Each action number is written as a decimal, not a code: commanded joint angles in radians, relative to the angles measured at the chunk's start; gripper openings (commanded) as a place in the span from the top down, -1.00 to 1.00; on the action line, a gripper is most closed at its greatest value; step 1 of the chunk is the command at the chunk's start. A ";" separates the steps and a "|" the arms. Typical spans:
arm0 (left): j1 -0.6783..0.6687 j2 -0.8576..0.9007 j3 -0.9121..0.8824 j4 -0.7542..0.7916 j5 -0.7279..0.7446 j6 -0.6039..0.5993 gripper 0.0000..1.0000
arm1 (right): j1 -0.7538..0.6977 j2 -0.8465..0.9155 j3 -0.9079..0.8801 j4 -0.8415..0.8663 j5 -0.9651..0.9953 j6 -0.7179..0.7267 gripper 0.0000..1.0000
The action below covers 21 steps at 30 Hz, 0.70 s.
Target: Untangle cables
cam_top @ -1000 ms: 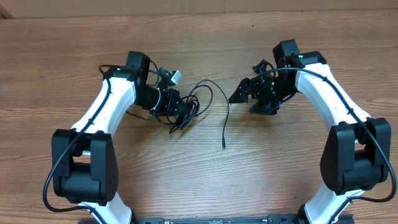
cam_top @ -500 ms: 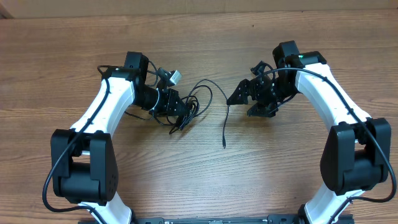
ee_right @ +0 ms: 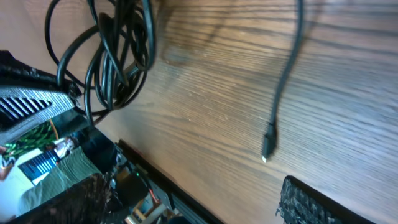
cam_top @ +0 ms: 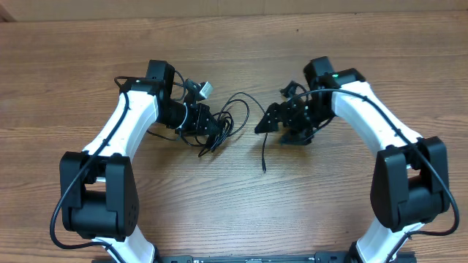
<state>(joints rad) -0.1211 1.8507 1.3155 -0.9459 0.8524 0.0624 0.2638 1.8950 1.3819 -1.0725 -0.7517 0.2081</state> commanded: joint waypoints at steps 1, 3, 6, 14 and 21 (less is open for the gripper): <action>0.019 -0.019 0.021 0.004 0.003 -0.031 0.91 | 0.040 -0.023 -0.025 0.062 -0.012 0.131 -0.72; 0.031 -0.019 0.021 0.004 0.003 -0.043 0.91 | 0.064 -0.023 -0.036 0.115 -0.012 0.195 -0.63; 0.055 -0.019 0.021 0.000 0.018 -0.048 0.91 | 0.096 -0.021 -0.037 0.182 -0.010 0.267 -0.50; 0.148 -0.019 0.021 -0.026 0.090 -0.062 0.91 | 0.123 -0.021 -0.037 0.327 -0.008 0.449 -0.21; 0.178 -0.019 0.021 -0.057 0.187 0.010 0.92 | 0.123 -0.021 -0.037 0.346 0.054 0.502 0.11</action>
<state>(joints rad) 0.0582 1.8507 1.3155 -0.9966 0.9276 0.0158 0.3870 1.8950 1.3479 -0.7319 -0.7311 0.6662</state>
